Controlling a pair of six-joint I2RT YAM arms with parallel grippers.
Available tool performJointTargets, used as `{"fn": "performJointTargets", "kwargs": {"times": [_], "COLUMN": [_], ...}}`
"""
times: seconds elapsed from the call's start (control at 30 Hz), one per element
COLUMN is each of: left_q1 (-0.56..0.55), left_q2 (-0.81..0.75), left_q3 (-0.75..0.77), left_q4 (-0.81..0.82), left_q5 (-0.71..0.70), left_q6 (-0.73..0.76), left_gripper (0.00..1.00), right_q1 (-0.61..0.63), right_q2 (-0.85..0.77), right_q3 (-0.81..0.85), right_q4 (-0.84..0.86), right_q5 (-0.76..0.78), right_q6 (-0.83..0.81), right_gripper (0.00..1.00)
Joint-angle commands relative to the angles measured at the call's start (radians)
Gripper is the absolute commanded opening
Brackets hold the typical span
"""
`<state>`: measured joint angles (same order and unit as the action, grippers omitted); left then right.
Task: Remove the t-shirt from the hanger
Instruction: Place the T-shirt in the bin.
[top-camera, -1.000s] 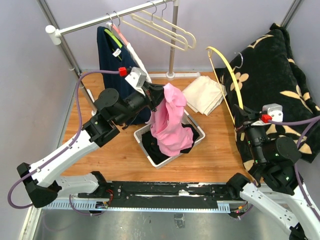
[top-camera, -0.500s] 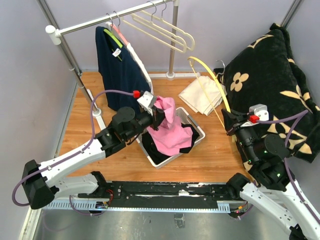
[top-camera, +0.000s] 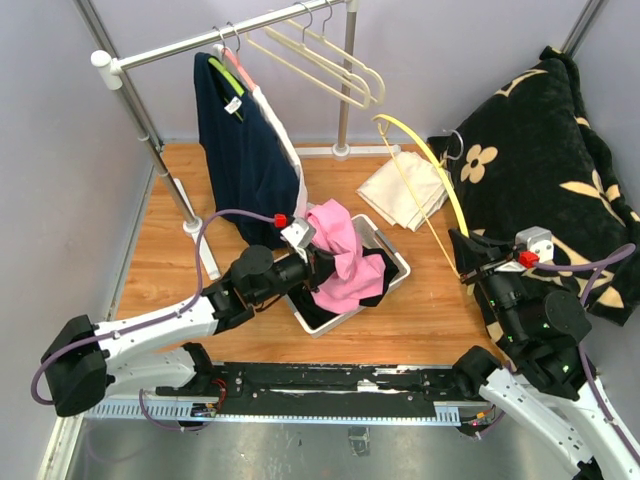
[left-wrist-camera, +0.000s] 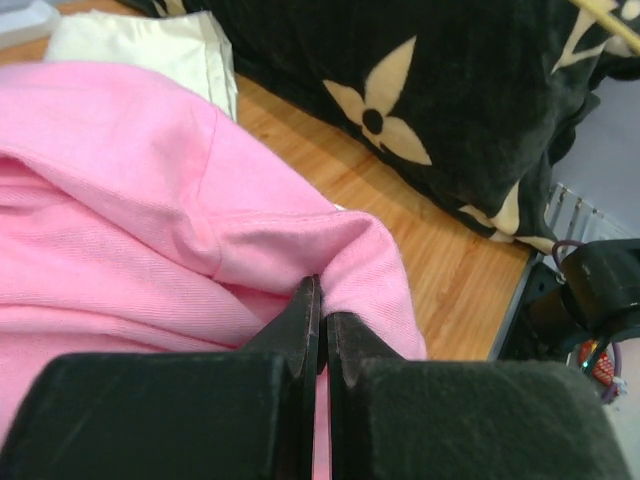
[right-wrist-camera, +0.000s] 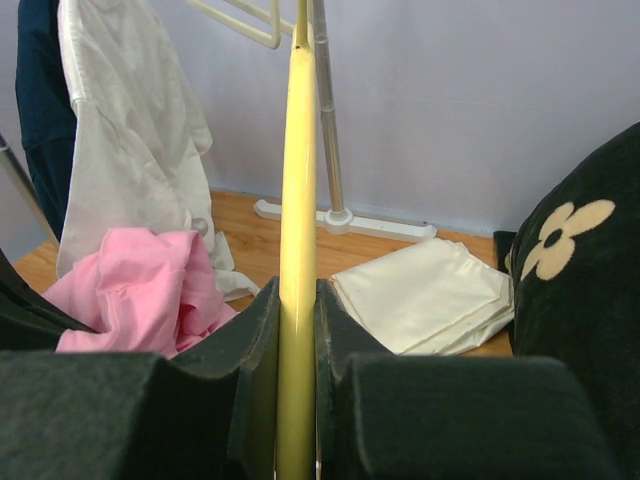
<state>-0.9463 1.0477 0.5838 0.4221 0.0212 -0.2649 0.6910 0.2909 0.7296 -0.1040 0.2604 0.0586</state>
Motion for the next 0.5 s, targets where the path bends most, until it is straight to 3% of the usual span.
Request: {"fn": "performJointTargets", "kwargs": {"times": [0.0, 0.23, 0.47], "left_q1": [-0.021, -0.042, -0.042], "left_q2": [0.051, 0.155, 0.268], "left_q3": [-0.039, -0.121, -0.174], "left_q4": [0.107, 0.199, 0.278], "left_q5": [-0.014, -0.101, -0.079], "left_q6": [-0.022, -0.035, -0.095], "left_gripper": [0.00, 0.00, 0.00], "right_q1": [0.020, 0.021, 0.021], "right_q2": [-0.014, -0.010, -0.011], "right_q3": [0.006, -0.003, -0.003], "right_q4": [0.041, 0.041, 0.041], "right_q5": [-0.024, -0.048, -0.055], "right_q6": [0.022, 0.025, 0.023], "right_gripper": [0.01, 0.01, 0.01]}}
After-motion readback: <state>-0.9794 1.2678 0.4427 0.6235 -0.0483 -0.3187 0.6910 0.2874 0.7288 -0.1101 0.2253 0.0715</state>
